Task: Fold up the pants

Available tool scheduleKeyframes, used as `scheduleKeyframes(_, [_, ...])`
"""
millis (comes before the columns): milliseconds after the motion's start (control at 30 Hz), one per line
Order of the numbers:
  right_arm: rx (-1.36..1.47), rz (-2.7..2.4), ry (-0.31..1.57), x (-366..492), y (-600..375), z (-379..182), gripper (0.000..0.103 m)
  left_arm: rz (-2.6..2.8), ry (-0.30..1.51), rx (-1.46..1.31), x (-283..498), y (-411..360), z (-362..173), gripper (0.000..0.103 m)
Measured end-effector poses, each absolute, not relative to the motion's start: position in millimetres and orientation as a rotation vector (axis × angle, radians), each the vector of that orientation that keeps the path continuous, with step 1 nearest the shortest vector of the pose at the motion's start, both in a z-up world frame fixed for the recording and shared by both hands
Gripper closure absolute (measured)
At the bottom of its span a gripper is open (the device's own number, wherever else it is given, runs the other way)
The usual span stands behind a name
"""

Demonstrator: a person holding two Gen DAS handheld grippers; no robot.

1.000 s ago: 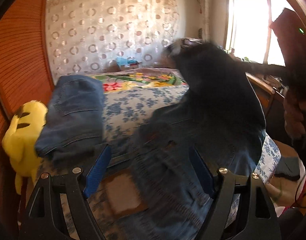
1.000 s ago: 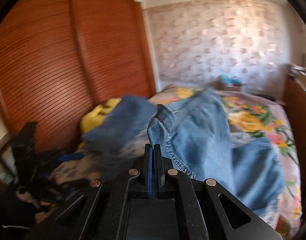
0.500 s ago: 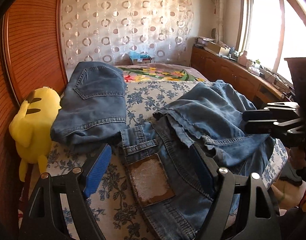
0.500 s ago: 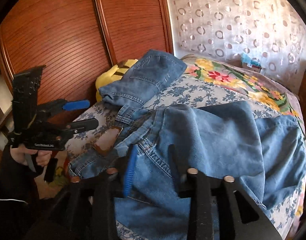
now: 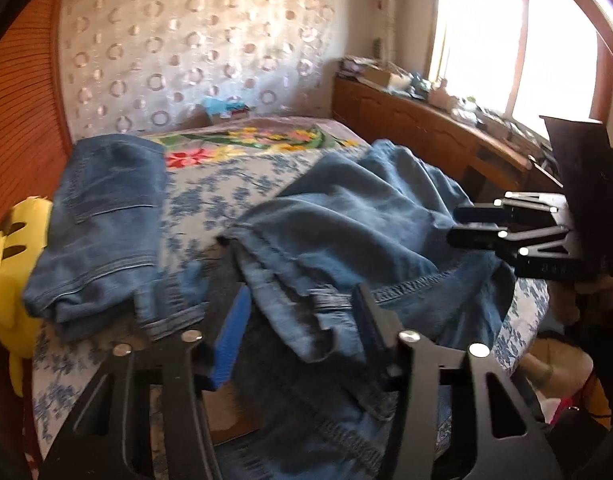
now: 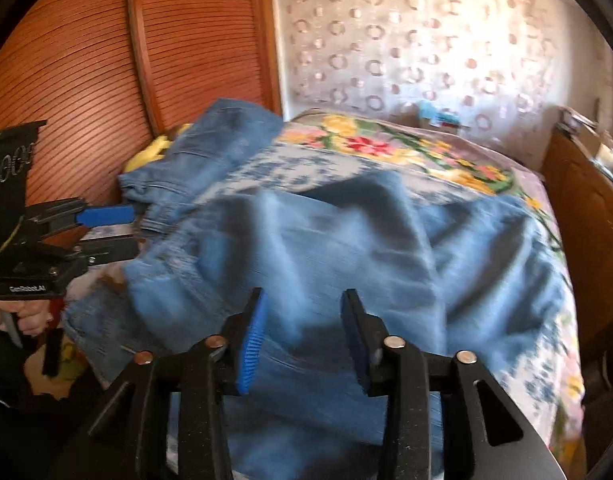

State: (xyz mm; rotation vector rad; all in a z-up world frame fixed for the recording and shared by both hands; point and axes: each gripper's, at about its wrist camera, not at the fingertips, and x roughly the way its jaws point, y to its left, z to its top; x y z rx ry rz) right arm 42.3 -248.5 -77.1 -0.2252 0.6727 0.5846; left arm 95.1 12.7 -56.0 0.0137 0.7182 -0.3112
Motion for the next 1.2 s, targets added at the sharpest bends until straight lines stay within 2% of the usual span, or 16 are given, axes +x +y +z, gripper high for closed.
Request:
scheduleKeyframes(100, [-0.232,0.515,0.681,43,-257,-86,0.054,-0.333,0.761,0.030,104,0,-65,0.060])
scheduleKeyframes(300, [-0.179,0.465,0.701,35,-264,-99,0.053,-0.333,0.846,0.061,113,-12,-87,0.060])
scheduleKeyframes(333, [-0.169,0.463,0.701,34,-263,-98,0.052,-0.336,0.841,0.070,110,-14,-87,0.063])
scheduleKeyframes(367, [-0.157,0.464,0.701,33,-262,-98,0.052,-0.344,0.835,0.073,108,-15,-87,0.074])
scheduleKeyframes(433, [-0.141,0.466,0.706,30,-260,-100,0.051,-0.335,0.820,0.085,101,-17,-84,0.082])
scheduleKeyframes(700, [-0.097,0.494,0.714,37,-258,-100,0.050,-0.320,0.631,0.043,48,-3,-31,0.083])
scheduleKeyframes(800, [-0.093,0.529,0.724,32,-260,-101,0.050,-0.317,0.632,0.026,34,5,-25,0.083])
scheduleKeyframes(933, [-0.089,0.563,0.737,26,-262,-105,0.051,-0.305,0.689,0.038,25,10,-43,0.083])
scheduleKeyframes(1000, [-0.082,0.579,0.733,25,-261,-105,0.063,-0.300,0.719,0.037,25,10,-54,0.083])
scheduleKeyframes(1067, [-0.091,0.577,0.720,23,-264,-102,0.084,-0.297,0.732,0.032,27,10,-60,0.083])
scheduleKeyframes(1200, [-0.055,0.604,0.666,3,-285,-93,0.089,-0.319,0.732,0.015,21,10,-61,0.083])
